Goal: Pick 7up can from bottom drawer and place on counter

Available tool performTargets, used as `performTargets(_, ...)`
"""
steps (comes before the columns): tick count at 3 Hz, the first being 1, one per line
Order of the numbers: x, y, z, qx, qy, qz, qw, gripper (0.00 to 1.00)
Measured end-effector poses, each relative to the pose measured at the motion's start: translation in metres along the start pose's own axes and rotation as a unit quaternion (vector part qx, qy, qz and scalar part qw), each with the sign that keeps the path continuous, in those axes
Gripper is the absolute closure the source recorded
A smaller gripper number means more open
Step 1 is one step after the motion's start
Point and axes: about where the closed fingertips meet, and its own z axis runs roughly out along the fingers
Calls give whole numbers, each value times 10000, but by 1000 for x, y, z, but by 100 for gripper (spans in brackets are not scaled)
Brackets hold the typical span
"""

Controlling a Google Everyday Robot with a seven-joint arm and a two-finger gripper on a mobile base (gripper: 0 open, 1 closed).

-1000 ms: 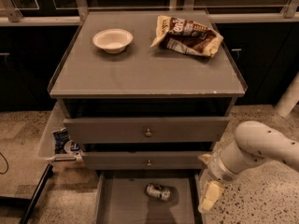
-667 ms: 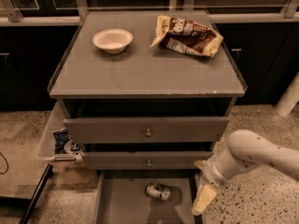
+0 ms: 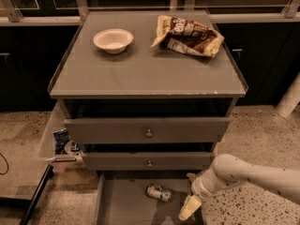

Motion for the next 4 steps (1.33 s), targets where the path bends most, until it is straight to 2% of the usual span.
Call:
performTargets(1, 20, -9, 41, 83, -221, 45, 9997, 0)
performTargets(2, 20, -8, 42, 84, -223, 55, 9997, 0)
performTargets(3, 32, -20, 67, 154, -379, 254, 9988, 0)
performTargets(4, 49, -43, 95, 446, -682, 265, 9963, 0)
